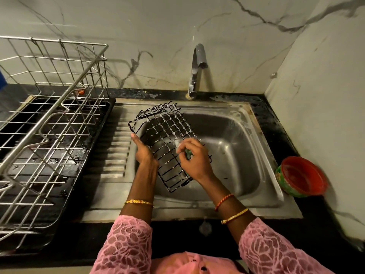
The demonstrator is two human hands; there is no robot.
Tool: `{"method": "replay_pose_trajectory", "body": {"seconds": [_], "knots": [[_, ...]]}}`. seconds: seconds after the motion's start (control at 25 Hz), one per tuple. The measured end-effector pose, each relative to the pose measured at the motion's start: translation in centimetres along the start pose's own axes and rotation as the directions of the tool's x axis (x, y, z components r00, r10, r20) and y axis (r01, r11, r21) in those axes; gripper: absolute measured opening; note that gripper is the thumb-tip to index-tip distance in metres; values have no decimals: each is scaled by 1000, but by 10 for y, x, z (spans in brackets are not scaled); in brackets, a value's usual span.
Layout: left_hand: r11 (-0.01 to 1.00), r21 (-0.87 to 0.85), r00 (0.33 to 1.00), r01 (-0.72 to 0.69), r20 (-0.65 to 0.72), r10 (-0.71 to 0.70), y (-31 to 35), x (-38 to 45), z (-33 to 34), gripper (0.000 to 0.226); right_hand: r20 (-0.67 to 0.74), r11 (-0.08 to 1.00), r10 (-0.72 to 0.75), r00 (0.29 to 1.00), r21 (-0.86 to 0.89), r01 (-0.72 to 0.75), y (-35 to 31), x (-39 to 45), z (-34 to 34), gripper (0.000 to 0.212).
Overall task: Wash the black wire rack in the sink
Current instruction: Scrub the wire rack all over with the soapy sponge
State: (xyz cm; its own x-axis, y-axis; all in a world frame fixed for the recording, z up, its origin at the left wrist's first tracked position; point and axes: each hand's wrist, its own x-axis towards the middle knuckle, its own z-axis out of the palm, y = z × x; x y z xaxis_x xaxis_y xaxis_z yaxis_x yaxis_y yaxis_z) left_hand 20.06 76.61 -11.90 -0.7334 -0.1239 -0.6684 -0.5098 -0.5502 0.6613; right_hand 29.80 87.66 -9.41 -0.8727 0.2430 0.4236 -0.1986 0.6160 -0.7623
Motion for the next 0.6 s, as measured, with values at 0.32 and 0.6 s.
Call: {"method": "replay_pose_trajectory", "body": {"seconds": [0.32, 0.6], "knots": [[1000, -19, 999, 25, 28, -25, -1, -6, 0, 112, 124, 985, -168, 978, -15, 171, -14, -22, 4, 15], [999, 18, 999, 39, 33, -39, -3, -3, 2, 98, 85, 996, -84, 993, 7, 84, 1, -44, -15, 13]]}}
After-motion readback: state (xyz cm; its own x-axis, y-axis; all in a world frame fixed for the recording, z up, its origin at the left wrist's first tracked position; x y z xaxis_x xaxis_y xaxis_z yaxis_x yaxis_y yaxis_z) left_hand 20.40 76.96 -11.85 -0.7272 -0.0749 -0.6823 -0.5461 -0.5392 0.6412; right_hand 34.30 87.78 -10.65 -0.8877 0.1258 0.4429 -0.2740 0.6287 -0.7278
